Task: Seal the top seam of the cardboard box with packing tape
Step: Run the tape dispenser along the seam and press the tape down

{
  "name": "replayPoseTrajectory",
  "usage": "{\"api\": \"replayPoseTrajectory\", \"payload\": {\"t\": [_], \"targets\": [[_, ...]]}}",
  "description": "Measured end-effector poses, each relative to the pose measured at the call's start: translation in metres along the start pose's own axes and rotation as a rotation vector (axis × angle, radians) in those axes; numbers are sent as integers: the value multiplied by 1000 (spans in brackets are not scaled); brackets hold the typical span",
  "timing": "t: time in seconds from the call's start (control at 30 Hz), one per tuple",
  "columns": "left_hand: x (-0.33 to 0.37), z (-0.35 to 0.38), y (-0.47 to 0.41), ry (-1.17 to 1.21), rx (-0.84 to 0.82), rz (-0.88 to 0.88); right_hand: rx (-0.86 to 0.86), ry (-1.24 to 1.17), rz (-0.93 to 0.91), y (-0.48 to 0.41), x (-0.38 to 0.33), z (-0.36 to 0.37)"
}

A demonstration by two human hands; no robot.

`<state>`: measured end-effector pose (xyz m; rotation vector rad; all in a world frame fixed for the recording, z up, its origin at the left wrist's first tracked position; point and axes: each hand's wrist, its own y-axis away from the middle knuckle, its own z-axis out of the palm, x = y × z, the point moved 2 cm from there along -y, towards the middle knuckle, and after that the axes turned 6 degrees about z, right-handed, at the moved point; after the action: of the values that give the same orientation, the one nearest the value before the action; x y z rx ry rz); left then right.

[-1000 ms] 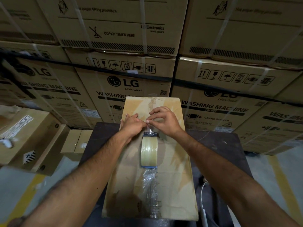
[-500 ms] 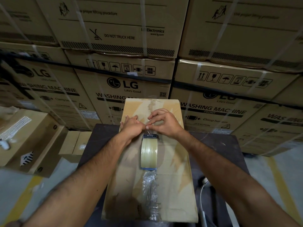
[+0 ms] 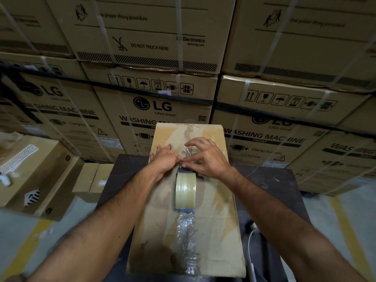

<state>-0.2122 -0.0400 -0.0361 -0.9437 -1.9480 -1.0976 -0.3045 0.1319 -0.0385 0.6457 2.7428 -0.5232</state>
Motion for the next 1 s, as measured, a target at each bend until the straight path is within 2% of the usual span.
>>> {"api": "replayPoseTrajectory", "payload": {"t": [0.3,0.53,0.73,0.87,1.0], "targets": [[-6,7,8,-2,-30,58,-7,49,-17,1,-5,-7],[3,5,20,69,14,81,-27,51,-42,4,-2,-4],[3,5,23,56,66,93,177,-209,210,8,2,-4],[5,5,24,41,43,80,-24,-188,354,-3,0,-5],[5,5,26,-23,79,94,-171,-214,367,-12,-4,-9]]}}
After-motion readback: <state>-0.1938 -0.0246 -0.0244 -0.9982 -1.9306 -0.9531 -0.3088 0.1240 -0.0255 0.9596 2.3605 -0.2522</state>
